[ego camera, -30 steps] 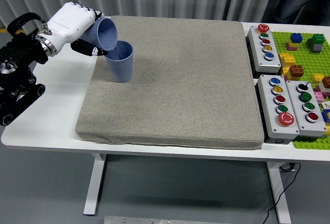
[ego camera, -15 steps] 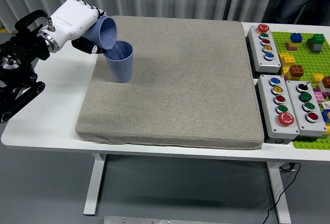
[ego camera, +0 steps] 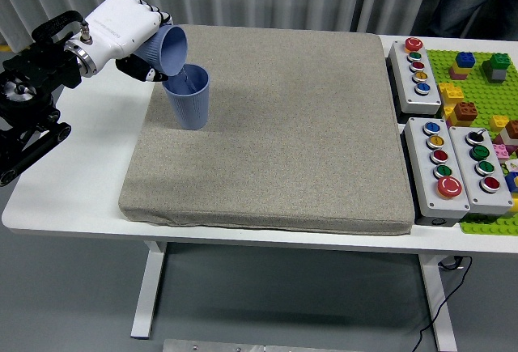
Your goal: Pick cup pour cup place
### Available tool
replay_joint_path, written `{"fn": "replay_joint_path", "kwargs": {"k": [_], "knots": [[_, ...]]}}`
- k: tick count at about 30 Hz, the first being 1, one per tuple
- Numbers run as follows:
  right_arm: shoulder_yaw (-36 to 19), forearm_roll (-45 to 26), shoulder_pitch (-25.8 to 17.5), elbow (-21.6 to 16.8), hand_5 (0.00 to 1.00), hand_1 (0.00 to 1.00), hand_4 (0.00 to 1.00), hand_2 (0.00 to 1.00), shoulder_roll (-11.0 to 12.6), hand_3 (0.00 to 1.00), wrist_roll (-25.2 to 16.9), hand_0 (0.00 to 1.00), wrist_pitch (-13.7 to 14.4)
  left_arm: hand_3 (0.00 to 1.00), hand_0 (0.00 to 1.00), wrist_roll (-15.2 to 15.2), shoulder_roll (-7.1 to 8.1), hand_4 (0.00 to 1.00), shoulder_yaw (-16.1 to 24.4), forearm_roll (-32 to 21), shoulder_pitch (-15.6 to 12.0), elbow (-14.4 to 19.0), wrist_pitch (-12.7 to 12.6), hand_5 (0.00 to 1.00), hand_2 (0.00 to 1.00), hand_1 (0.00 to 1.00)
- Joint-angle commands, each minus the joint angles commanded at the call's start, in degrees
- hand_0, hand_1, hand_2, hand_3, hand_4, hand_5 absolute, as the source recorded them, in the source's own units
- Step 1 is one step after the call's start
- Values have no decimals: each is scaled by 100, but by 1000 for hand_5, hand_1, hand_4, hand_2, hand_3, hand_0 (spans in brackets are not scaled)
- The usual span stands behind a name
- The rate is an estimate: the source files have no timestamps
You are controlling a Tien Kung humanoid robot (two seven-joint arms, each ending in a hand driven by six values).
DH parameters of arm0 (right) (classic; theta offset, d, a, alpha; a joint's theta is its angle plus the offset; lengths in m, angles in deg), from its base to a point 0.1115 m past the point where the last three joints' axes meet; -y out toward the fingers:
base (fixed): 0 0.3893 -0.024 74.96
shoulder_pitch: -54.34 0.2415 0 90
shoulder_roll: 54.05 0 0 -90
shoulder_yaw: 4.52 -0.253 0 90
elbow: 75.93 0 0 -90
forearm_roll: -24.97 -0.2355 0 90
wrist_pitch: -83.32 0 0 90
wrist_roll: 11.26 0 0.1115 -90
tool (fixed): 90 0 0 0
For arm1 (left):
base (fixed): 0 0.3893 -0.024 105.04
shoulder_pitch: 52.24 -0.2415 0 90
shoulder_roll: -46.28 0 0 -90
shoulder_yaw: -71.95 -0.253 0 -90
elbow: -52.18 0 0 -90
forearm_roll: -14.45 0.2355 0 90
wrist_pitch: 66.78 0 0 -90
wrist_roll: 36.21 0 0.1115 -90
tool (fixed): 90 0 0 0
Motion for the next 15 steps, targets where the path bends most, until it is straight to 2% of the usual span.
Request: {"fn": "replay_joint_path", "kwargs": {"k": [15], "knots": [[-7,9,-12,-5,41,638,2,551,-6,588,9,647,-1,529,522,-93,51,856,-194,175,94,186,24,159,481,457]]}}
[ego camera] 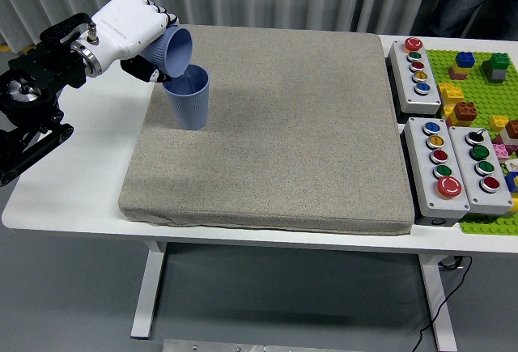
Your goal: Pick cup pour cup place
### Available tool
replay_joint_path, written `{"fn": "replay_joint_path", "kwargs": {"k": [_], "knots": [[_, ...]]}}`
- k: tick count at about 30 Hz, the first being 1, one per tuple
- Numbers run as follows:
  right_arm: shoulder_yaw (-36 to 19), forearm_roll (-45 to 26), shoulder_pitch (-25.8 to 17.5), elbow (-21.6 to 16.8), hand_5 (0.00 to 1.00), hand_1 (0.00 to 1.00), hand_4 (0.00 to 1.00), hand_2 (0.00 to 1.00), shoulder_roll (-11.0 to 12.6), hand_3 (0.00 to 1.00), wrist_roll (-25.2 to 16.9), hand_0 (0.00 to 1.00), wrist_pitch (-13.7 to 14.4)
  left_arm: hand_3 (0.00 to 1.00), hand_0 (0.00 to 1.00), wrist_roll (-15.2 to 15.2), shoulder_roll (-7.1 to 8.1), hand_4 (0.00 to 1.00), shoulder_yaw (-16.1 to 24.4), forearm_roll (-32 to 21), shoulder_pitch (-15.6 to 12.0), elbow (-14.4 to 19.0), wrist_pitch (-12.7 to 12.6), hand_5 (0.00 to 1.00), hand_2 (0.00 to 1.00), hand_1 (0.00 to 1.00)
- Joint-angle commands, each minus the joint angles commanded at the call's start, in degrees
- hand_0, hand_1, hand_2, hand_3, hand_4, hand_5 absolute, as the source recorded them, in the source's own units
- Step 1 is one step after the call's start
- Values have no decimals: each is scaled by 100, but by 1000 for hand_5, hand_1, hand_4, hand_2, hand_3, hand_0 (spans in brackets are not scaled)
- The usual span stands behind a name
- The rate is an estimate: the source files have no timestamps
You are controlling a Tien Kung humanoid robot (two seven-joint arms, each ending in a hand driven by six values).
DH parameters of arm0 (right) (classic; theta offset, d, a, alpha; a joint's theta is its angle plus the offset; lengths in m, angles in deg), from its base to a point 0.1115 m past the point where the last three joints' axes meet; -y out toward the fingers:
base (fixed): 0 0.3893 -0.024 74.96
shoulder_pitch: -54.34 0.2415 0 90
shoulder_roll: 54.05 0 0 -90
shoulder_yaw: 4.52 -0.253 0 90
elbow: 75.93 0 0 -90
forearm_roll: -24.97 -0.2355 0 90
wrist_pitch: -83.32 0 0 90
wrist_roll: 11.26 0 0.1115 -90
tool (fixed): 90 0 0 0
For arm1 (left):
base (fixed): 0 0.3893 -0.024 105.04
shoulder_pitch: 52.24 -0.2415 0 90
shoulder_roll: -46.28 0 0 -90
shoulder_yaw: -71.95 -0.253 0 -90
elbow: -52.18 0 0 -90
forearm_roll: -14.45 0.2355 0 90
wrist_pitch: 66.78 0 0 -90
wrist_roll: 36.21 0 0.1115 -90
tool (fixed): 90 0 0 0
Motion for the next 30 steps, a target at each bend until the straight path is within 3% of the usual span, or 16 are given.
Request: {"fn": "replay_joint_path", "kwargs": {"k": [12,21,24,30], "knots": [[-5,10,-1,0,41,638,2,551,-3,588,0,648,2,529,521,-3,44,857,113,-33,-44,56,9,162,481,456],[-41,87,-38,-3,41,637,2,551,-14,588,5,647,-15,527,524,30,125,857,506,-458,-301,375,29,164,481,455],[-50,103,-49,-3,41,637,2,551,-17,588,6,647,-18,527,524,68,139,857,544,-718,-374,391,7,164,481,455],[-73,140,-72,-2,39,638,2,551,-31,588,5,647,-20,526,521,329,167,857,1107,-2030,-746,346,65,164,480,455]]}}
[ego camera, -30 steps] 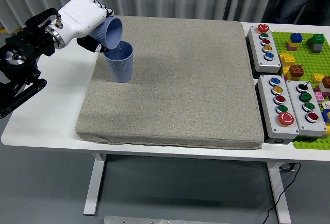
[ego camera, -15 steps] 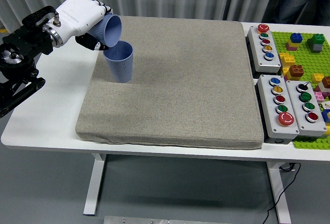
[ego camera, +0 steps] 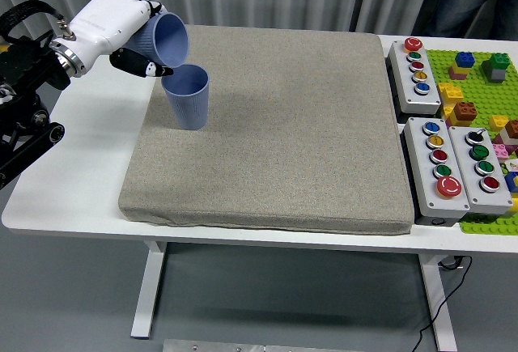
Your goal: Pick cup pour cup place
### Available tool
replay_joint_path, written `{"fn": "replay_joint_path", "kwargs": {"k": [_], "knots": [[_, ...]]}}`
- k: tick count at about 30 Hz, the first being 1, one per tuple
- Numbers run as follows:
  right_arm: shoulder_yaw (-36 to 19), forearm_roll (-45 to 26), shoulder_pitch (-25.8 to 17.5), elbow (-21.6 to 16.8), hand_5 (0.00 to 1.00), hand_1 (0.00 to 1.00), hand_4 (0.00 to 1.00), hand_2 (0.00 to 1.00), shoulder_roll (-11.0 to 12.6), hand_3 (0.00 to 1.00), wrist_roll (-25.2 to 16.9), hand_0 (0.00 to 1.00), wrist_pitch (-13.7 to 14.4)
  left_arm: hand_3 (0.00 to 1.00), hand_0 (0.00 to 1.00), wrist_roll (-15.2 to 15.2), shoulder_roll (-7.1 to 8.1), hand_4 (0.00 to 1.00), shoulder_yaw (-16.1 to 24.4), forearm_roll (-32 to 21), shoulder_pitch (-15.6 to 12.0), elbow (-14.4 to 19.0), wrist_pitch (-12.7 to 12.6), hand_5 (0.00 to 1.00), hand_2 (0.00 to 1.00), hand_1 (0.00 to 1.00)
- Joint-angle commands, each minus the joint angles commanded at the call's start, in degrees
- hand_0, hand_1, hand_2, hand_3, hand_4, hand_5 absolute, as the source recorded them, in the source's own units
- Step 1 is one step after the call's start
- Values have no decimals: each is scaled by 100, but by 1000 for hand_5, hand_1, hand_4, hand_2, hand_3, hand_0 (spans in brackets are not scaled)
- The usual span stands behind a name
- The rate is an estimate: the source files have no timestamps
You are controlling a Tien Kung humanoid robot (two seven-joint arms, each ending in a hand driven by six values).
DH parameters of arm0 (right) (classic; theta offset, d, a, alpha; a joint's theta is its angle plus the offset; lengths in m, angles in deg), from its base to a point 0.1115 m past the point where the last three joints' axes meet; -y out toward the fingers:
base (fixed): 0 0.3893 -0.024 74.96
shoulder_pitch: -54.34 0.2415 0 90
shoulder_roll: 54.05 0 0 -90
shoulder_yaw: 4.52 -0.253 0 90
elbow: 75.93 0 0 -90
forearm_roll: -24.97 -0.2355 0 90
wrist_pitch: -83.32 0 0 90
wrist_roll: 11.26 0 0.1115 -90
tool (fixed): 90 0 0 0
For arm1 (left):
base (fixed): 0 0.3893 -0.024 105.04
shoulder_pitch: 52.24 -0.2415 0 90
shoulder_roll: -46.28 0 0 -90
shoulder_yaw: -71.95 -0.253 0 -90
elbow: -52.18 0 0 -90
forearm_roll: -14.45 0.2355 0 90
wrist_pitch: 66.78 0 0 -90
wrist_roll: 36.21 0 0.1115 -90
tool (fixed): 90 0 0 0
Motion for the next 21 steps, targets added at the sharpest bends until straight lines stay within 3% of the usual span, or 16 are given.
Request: {"fn": "replay_joint_path", "kwargs": {"k": [6,12,15,21], "knots": [[-7,19,-15,2,41,638,2,551,-12,588,1,647,-4,523,516,178,-36,860,816,-1440,-435,71,171,167,477,452],[-13,28,-33,4,39,637,2,551,-28,587,-6,647,-8,524,517,297,-261,859,1657,-2836,-1003,196,255,169,478,452],[-23,27,-45,6,37,637,2,551,-33,587,-10,647,-7,524,517,329,-382,859,1956,-3183,-1317,348,177,170,478,449],[-61,57,-64,7,35,638,2,551,-38,587,-17,647,-7,529,520,762,-970,858,2826,-3121,-2462,872,-697,173,479,454]]}}
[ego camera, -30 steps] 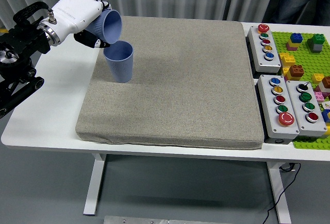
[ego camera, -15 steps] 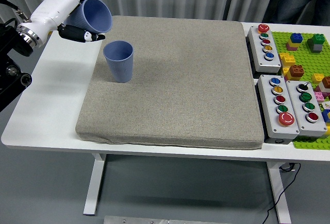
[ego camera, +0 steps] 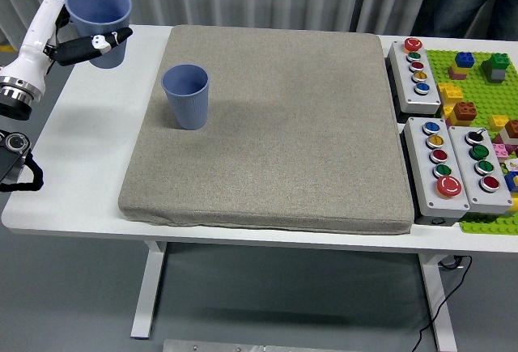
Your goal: Pick cup pour cup place
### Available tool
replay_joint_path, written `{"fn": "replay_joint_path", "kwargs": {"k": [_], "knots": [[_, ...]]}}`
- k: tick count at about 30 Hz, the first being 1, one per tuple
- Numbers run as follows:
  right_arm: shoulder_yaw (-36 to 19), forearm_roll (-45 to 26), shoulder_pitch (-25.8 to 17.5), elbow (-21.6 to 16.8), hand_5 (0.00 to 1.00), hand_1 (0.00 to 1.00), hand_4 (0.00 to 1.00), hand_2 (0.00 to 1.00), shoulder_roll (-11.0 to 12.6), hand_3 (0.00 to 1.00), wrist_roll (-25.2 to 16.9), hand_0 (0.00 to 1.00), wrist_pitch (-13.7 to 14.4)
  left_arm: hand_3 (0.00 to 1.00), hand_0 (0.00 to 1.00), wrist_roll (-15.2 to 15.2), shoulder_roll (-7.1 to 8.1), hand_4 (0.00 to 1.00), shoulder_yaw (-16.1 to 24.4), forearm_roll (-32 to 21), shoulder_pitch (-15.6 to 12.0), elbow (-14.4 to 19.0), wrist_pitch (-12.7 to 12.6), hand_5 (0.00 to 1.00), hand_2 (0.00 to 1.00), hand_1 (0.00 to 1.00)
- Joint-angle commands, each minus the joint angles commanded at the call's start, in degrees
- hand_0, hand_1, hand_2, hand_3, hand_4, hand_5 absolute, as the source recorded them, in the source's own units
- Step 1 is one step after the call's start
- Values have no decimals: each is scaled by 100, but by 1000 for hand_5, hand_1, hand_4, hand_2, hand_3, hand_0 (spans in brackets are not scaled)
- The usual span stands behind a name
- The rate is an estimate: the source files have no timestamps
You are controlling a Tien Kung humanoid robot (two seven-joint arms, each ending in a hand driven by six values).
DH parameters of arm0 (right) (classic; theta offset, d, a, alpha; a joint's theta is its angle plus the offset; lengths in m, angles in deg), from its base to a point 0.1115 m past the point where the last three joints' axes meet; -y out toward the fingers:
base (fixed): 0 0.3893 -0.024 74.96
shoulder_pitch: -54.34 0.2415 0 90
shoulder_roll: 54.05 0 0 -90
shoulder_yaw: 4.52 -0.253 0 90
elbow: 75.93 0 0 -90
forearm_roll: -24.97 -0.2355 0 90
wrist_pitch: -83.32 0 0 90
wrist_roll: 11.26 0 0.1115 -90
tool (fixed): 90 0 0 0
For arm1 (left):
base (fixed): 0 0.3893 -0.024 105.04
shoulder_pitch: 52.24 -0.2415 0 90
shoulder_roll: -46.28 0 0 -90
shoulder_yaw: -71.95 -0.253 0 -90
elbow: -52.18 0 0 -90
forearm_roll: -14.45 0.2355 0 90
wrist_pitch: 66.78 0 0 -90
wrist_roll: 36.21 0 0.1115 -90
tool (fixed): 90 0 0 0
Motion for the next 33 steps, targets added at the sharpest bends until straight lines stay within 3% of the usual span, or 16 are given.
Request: {"fn": "replay_joint_path", "kwargs": {"k": [5,13,21,33], "knots": [[-22,20,-12,-2,34,637,2,551,-10,587,0,646,0,527,522,140,-407,861,251,183,-733,398,-309,180,479,453],[-42,54,-27,-3,32,638,2,551,-6,587,-9,646,-12,528,523,358,-724,860,29,197,-1282,669,-705,181,481,455],[-27,48,-37,-7,31,638,2,551,-7,587,0,647,-11,534,523,466,-884,858,-479,-13,-1558,795,-1045,190,480,454],[-6,46,-46,-10,29,637,2,551,-26,587,9,647,-13,534,524,670,-1043,858,-985,-234,-1578,583,-1339,192,486,460]]}}
